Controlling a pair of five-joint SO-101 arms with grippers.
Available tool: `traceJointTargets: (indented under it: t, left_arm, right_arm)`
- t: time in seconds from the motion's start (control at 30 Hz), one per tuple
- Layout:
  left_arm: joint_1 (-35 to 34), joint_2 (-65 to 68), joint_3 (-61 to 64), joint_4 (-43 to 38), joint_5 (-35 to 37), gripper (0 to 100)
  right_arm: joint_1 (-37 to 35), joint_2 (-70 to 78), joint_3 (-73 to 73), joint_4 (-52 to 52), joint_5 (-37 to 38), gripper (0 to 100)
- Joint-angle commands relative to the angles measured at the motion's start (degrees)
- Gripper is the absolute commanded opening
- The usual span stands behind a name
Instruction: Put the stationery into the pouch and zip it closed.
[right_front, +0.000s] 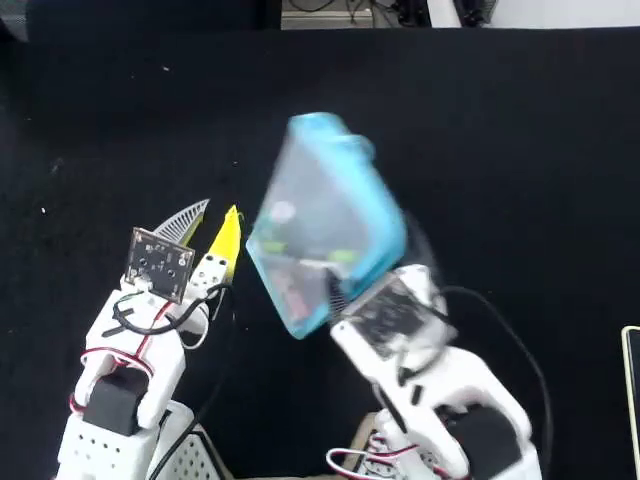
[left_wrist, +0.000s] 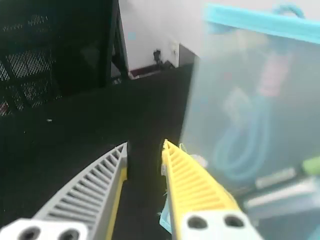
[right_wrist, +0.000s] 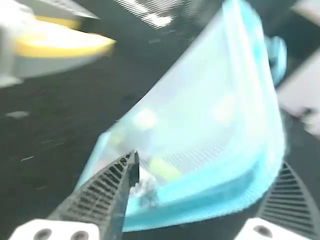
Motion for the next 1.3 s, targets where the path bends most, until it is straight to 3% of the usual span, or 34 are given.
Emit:
traceJointTargets:
  t: [0.0, 0.23, 0.47, 0.63, 0.9, 1.27]
  left_arm:
    - [-0.04, 0.09, -0.04, -3.16, 0.79, 12]
    - [-2.33, -0.35, 0.04, 4.75, 0.7, 12]
    - [-3.65, 0.0, -1.98, 15.38, 0.53, 12]
    - [-3.74, 0.0, -2.07, 17.41, 0.35, 12]
    - [-3.65, -0.44, 1.45, 17.14, 0.7, 12]
    - [-3.74, -0.35, 1.71, 17.58, 0.62, 12]
  right_arm:
    - [7.03, -7.43, 3.38, 0.09, -0.35, 38.5]
    - [10.11, -4.62, 14.2, -10.55, -1.05, 38.5]
    - [11.08, 3.74, 9.19, -11.52, -9.58, 38.5]
    - [11.08, 19.91, -0.04, -13.89, -9.67, 38.5]
    - [10.9, 56.57, -10.86, -29.45, -9.67, 38.5]
    - [11.25, 87.25, -37.32, -17.93, -9.85, 38.5]
